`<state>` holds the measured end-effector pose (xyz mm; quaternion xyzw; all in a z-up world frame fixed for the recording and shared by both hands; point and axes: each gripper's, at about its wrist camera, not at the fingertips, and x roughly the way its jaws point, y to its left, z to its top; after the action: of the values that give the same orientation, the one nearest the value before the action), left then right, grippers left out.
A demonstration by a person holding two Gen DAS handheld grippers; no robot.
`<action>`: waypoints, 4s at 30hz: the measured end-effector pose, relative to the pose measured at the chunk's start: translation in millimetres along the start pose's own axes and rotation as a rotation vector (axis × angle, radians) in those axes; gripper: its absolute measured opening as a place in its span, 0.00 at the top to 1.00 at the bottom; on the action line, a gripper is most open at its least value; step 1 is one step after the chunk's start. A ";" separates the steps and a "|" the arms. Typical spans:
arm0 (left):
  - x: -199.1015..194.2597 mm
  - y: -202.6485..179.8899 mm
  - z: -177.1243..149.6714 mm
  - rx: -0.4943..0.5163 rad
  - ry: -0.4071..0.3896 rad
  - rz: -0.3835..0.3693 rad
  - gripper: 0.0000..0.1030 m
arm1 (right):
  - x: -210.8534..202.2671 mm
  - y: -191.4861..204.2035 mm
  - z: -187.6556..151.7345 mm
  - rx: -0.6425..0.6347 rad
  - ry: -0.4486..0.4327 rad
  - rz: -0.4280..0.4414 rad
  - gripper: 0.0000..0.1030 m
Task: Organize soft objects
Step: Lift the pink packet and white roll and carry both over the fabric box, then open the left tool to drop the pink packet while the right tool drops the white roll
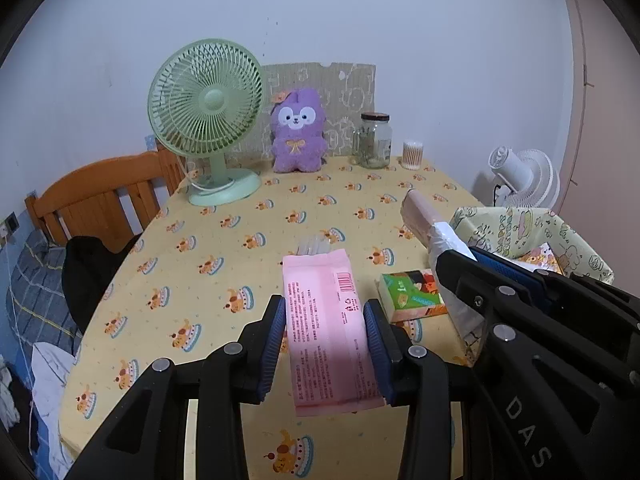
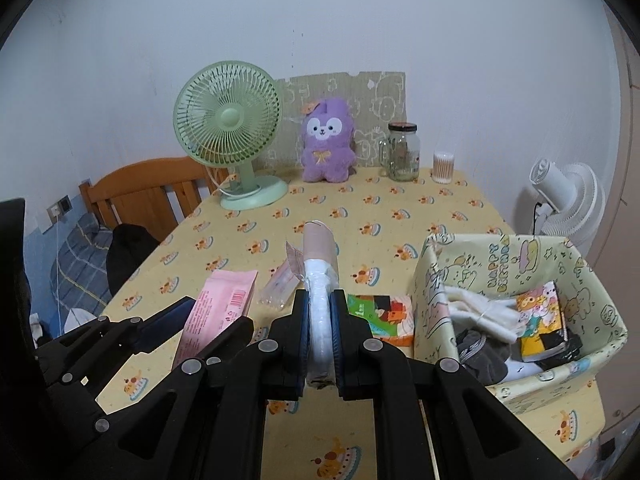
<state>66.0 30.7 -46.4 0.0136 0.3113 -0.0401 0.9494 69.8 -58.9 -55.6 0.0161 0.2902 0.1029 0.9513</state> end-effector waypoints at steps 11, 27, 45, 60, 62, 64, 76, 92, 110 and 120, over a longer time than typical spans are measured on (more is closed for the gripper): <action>-18.7 -7.4 11.3 0.004 -0.037 0.009 0.61 | -19.0 -3.0 9.1 -0.007 -0.033 0.002 0.87; -30.1 -36.3 25.9 0.012 -0.096 0.005 0.61 | -37.4 -28.2 23.7 -0.018 -0.089 -0.024 0.87; -6.7 -80.5 38.3 0.035 -0.103 -0.049 0.60 | -32.6 -79.0 29.5 -0.001 -0.109 -0.090 0.87; 10.7 -117.0 47.0 0.077 -0.094 -0.091 0.60 | -27.2 -119.1 29.7 0.037 -0.107 -0.138 0.87; 12.8 -122.1 47.8 0.082 -0.092 -0.099 0.60 | -27.4 -122.9 29.4 0.037 -0.108 -0.145 0.87; 15.2 -127.8 48.4 0.085 -0.089 -0.108 0.60 | -27.2 -128.2 29.1 0.039 -0.106 -0.153 0.87; 34.9 -157.5 51.7 0.125 -0.058 -0.157 0.60 | -22.2 -159.4 22.9 0.076 -0.087 -0.200 0.87; 60.4 -192.4 48.6 0.189 0.003 -0.217 0.60 | -11.1 -196.1 11.9 0.124 -0.043 -0.273 0.87; 74.0 -200.2 42.6 0.229 0.069 -0.235 0.30 | 2.9 -209.6 3.0 0.161 0.032 -0.282 0.86; 63.5 -200.0 39.8 0.247 0.059 -0.271 0.12 | 2.8 -206.6 2.5 0.163 0.052 -0.299 0.36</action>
<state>123.6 -174.9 -52.1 0.0891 0.3309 -0.2051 0.9168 112.0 -260.4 -73.7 0.0471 0.3211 -0.0632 0.9438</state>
